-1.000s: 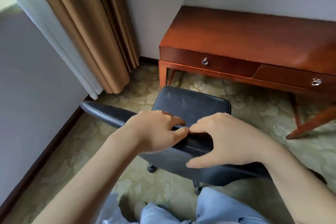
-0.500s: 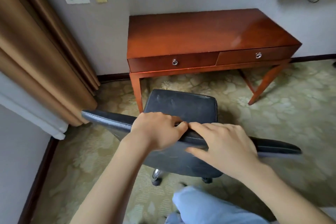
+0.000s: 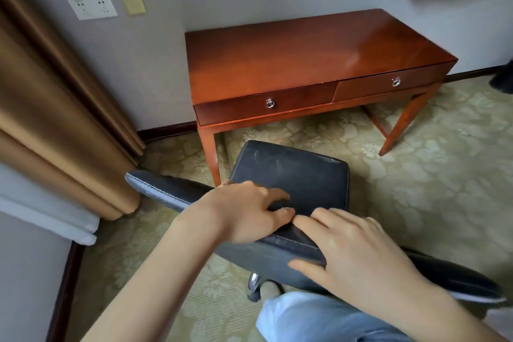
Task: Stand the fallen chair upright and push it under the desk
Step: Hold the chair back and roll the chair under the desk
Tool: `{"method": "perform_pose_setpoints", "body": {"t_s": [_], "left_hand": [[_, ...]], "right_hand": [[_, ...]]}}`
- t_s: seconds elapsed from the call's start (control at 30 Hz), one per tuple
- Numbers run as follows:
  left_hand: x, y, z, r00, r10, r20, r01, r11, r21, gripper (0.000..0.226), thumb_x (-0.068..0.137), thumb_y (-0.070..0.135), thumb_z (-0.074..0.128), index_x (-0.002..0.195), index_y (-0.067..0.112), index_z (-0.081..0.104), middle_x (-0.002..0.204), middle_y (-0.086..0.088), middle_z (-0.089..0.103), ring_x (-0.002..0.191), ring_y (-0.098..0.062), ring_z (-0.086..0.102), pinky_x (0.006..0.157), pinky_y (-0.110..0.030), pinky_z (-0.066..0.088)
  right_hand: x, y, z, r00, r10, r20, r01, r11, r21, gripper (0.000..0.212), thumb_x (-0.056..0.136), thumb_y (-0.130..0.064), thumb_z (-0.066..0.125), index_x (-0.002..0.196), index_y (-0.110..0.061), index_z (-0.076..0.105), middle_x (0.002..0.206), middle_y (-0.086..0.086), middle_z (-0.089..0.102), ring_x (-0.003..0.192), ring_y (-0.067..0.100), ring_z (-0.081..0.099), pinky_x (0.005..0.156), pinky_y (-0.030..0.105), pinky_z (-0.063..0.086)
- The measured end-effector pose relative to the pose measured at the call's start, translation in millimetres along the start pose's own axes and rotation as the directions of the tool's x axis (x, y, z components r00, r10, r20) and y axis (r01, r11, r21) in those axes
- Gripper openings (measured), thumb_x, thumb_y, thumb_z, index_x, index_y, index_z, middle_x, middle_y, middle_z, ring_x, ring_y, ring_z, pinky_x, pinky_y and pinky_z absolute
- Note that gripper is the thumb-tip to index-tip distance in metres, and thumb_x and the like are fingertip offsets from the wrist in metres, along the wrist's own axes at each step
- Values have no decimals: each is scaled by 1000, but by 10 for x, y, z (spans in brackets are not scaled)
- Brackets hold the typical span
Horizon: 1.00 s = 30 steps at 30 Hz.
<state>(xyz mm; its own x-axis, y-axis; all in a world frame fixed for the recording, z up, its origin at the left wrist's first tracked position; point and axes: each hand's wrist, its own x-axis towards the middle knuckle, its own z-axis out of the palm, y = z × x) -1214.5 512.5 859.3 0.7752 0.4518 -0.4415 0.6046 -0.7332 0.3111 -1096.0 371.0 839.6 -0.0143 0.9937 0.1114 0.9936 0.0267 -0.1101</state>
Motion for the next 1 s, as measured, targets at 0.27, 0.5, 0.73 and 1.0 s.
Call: {"method": "perform_pose_setpoints", "body": {"t_s": [0.27,0.5,0.73,1.0], "left_hand": [[137,-522,-102,986,130,101,-122,989,-83,60,74,70,28,132,53,33,137,6,54,125,-22,48,102,-41,39],[99,-761,-234,951,308,-27,-309,949,-57,50,89,61,32,134,42,41,128,4,61,115,-23,55,95,-35,42],[-108,-1222,-194,755,562,-338,-449,819,358,70,85,65,6,111,32,62,91,3,72,82,-19,64,62,-29,31],[-112,-1280,-193,661,583,-473,-432,811,395,65,85,56,11,89,26,68,63,2,67,56,-19,60,42,-23,20]], "right_hand": [[420,-191,-113,974,-20,225,-2,995,97,50,60,-68,54,94,-31,55,75,-13,55,66,11,58,53,24,39],[691,-452,-295,906,132,403,-199,971,130,58,70,-72,53,117,-39,47,87,-16,48,80,6,50,68,21,38],[663,-1131,-43,810,575,120,-583,811,48,51,77,-71,42,116,-38,49,101,-14,57,87,8,57,73,28,48],[689,-1308,389,704,567,-427,-651,756,-68,53,70,-72,53,78,-23,70,60,-9,64,53,14,60,44,23,41]]}}
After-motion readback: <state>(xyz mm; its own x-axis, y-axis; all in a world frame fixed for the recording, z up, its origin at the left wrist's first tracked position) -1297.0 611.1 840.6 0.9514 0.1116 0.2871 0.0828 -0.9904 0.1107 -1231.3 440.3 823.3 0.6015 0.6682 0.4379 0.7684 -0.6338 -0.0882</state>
